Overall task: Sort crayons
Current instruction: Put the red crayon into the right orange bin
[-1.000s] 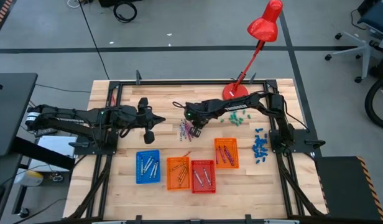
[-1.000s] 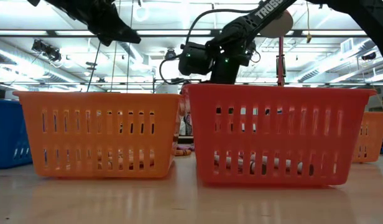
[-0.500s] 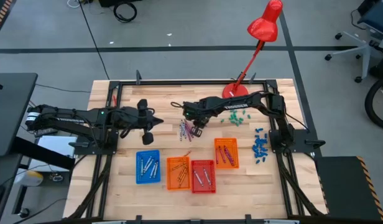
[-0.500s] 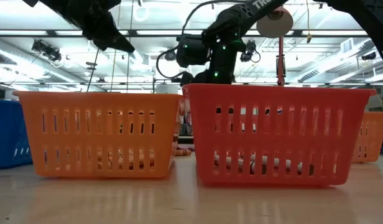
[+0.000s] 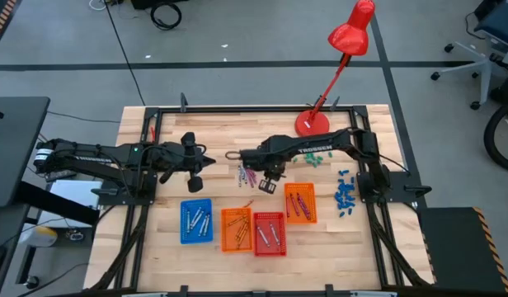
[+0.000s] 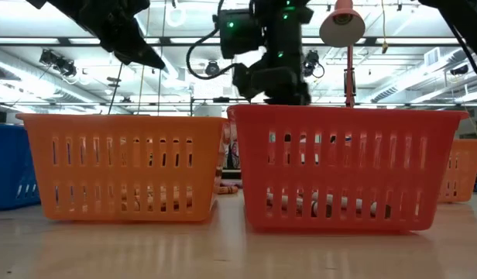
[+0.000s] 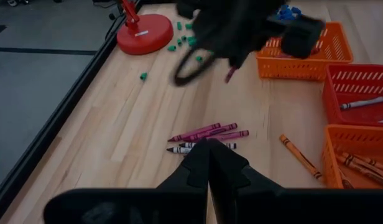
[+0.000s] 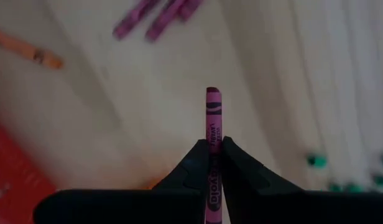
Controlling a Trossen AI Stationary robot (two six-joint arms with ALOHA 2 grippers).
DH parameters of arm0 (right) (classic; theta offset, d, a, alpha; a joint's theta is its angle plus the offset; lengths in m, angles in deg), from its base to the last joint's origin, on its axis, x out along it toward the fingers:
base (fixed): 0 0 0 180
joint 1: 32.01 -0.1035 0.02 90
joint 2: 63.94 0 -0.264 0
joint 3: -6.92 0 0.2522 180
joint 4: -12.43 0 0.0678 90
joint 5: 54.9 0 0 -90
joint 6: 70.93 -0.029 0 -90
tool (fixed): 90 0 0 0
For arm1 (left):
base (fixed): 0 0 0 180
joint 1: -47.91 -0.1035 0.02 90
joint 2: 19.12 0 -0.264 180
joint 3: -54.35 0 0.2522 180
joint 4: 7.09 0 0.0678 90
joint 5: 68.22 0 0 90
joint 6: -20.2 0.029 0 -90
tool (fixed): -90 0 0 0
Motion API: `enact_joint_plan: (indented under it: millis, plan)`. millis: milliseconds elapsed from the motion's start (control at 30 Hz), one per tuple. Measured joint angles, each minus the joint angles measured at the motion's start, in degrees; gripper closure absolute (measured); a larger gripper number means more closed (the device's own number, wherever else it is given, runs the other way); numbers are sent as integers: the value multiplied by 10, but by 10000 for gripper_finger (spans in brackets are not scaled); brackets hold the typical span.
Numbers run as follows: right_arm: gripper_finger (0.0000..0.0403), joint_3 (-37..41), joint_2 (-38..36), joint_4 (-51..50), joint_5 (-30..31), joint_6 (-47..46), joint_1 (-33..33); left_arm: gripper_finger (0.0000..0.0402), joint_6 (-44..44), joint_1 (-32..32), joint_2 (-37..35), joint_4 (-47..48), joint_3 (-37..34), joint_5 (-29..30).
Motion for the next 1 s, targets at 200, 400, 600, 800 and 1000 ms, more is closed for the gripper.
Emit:
enact_joint_plan:
  millis: [200,400,600,800,1000]
  plan:
    - [361,0,-5,-98,37,-67,-48,395,-7,0,0,11,0,0]
    - [361,-1,-54,-123,102,-156,-86,395,-10,0,0,11,0,0]
    - [361,-1,-85,-174,102,-258,-140,395,-11,0,0,10,0,0]
    - [361,48,-85,-170,102,-327,-183,395,-11,0,0,10,0,0]
    - [361,122,-84,-87,67,-342,-194,395,-13,0,0,10,0,0]
